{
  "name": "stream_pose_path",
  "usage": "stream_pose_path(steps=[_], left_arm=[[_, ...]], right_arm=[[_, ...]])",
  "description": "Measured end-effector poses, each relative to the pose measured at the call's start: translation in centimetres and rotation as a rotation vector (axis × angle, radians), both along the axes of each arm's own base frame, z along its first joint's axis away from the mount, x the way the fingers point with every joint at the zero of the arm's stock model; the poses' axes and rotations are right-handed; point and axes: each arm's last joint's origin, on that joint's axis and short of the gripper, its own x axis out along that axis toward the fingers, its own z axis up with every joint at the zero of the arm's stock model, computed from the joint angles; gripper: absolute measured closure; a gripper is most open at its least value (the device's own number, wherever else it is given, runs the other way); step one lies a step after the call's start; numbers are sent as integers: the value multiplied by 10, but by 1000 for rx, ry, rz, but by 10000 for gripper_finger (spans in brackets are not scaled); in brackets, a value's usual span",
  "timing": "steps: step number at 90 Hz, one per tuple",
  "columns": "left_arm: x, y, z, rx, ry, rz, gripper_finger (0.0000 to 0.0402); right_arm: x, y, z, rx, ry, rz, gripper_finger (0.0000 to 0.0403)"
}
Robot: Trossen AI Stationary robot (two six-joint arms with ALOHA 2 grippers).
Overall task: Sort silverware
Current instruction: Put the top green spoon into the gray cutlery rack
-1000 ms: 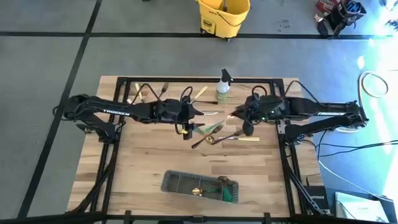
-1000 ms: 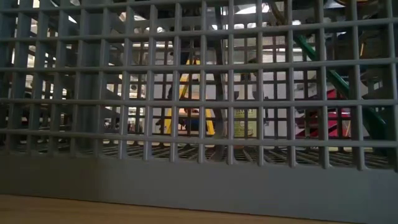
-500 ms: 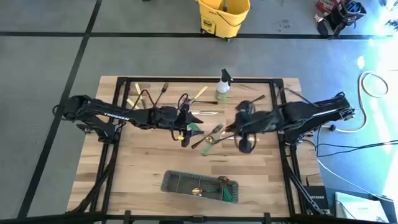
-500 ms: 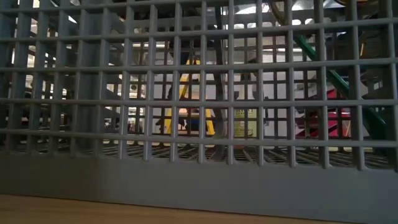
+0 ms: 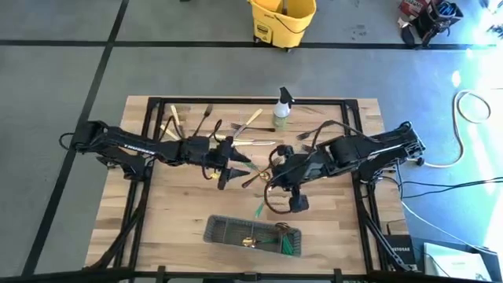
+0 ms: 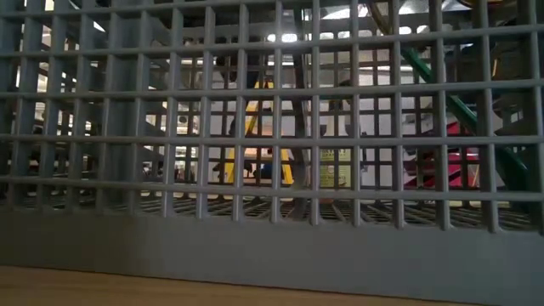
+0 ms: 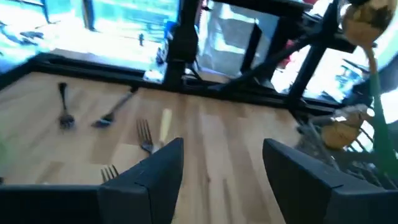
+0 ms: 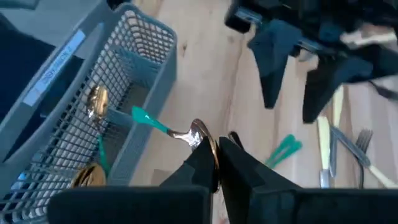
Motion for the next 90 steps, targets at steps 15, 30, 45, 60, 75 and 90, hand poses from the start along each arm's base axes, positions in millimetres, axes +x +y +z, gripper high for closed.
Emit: stream_pose_path(steps=[15, 30, 45, 60, 75, 90], left_arm=[[0, -1, -1, -3, 11, -12, 198], [0, 0, -2, 5, 14, -5, 198], [0, 1, -1, 18, 12, 23, 198], [0, 1, -2, 35, 14, 38, 198], [0, 2, -2, 43, 18, 43, 198], [0, 2, -2, 47, 17, 44, 198]], right_arm=[[1, 25, -5, -3, 30, 129, 403], [4, 37, -21, -12, 129, 109, 403], [18, 43, -40, -34, 179, 19, 403], [22, 45, -48, -20, 210, -30, 403], [23, 45, -46, 42, 213, -94, 398], [22, 45, -47, 71, 228, -132, 360]])
